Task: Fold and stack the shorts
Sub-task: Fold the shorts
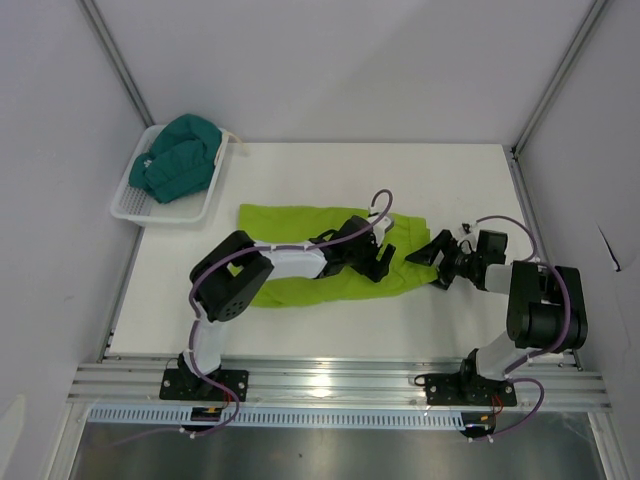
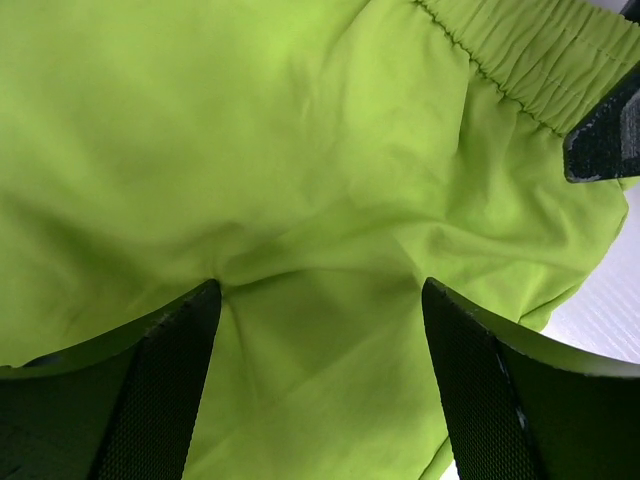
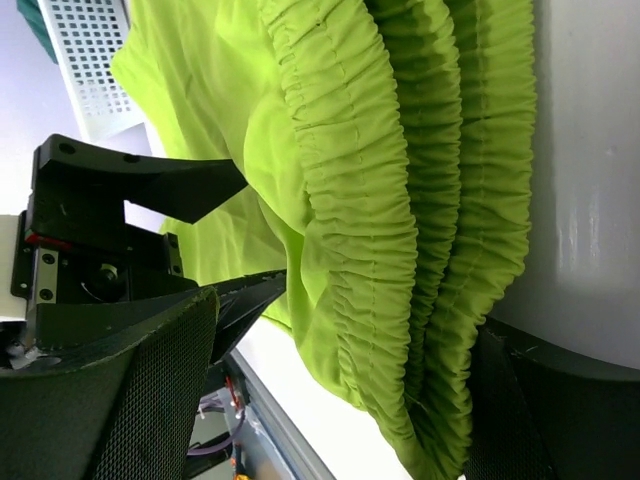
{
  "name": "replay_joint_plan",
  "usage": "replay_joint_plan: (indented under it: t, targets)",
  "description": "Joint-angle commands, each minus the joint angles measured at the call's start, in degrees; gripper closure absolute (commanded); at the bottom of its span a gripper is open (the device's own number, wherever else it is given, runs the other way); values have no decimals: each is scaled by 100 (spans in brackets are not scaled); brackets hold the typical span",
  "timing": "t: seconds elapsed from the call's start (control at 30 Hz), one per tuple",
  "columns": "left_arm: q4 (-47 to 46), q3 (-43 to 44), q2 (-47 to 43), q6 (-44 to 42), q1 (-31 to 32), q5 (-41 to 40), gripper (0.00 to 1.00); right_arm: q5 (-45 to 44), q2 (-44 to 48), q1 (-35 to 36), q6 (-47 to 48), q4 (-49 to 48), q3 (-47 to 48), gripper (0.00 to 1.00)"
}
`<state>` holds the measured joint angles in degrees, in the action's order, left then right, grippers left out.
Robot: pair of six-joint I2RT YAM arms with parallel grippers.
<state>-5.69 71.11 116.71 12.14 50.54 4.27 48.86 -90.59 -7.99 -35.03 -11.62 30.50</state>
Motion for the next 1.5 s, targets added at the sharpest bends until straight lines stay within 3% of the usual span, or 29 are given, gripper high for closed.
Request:
replay_joint_plan:
  t: [0.0, 0.3, 0.43, 0.57, 0.77, 1.03, 1.27, 1.47]
  targets:
    - [596, -343, 142, 202, 113, 329, 16, -123, -179, -27, 75, -95, -97, 13]
    - [341, -441, 221, 52, 254, 250, 16, 159, -548, -440, -250, -412, 52, 13]
    - [393, -344, 370, -54, 421, 83, 16, 97, -635, -458, -189, -61, 245, 12]
    - [525, -107, 624, -159, 632, -198, 16, -69, -680, -528, -66, 510, 500, 4]
    - [824, 69, 854, -133, 685, -295, 16, -271, -689, -537, 22, 713, 799, 4]
    - [1255, 456, 1214, -203, 904, -708, 17, -482, -452, -546, 163, 889, 756, 27]
    - [1325, 482, 995, -326, 905, -814, 15, -711, -188, -546, 198, 1065, 685, 30]
    - [1527, 0, -59, -353, 878, -1244, 12, -878, -91, -546, 93, 1065, 668, 36]
